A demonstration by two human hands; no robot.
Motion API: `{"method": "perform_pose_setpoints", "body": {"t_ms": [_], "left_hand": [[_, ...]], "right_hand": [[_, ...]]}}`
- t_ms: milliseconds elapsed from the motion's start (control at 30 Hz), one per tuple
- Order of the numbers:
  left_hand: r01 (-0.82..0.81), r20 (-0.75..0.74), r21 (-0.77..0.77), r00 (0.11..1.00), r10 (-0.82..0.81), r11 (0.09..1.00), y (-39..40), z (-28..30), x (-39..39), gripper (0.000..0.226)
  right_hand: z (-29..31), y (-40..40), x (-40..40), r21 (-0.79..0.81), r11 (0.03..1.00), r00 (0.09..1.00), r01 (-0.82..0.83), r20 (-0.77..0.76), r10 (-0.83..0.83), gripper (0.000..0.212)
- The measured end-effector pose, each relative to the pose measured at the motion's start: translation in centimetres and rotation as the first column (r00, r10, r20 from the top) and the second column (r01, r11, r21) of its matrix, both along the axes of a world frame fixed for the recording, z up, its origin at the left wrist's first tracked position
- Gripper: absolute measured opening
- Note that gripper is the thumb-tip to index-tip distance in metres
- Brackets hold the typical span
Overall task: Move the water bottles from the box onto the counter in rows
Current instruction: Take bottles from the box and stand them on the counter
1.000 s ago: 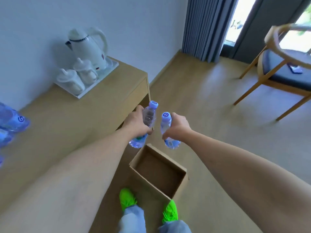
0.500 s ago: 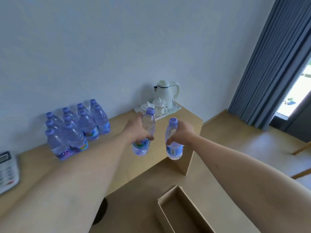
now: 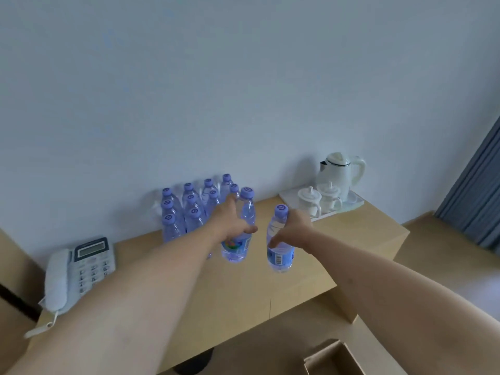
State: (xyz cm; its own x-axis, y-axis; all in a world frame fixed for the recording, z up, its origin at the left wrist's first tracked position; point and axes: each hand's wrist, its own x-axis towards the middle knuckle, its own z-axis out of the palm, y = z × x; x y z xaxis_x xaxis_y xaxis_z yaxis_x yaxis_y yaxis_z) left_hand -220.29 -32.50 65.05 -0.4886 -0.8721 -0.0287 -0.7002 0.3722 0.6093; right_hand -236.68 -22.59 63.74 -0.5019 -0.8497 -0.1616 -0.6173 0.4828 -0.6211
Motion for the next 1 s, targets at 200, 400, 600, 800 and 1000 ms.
{"method": "perform_pose_setpoints", "body": {"t_ms": [200, 400, 600, 800, 1000], "left_hand": [[-0.039, -0.019, 0.016, 0.999, 0.04, 0.999, -3.0, -0.8, 1.3, 0.072], [-0.082, 0.056, 0.047, 0.995, 0.079, 0.996, -7.0, -2.8, 0.4, 0.055], [-0.065, 0.19, -0.021, 0.979, 0.068, 0.998, -10.2, -4.4, -1.4, 0.063], [-0.083, 0.308, 0.001, 0.948, 0.079, 0.997, -12.1, -6.0, -2.5, 0.066], [-0.098, 0.317, 0.024, 0.944, 0.085, 0.995, -13.1, -6.1, -2.7, 0.073]], "right_hand": [[-0.7, -4.8, 0.9, 0.033, 0.997, 0.995, -0.073, -0.067, 0.075, 0.058], [-3.0, -10.2, -0.2, 0.076, 0.986, 0.987, -0.146, -0.058, 0.15, 0.056], [-6.1, -14.8, -1.8, 0.112, 0.972, 0.976, -0.207, -0.04, 0.213, 0.053], [-8.2, -18.1, -2.3, 0.066, 0.962, 0.963, -0.264, 0.067, 0.259, 0.047], [-8.5, -19.6, -2.1, 0.041, 0.955, 0.954, -0.294, 0.077, 0.29, 0.042]]}}
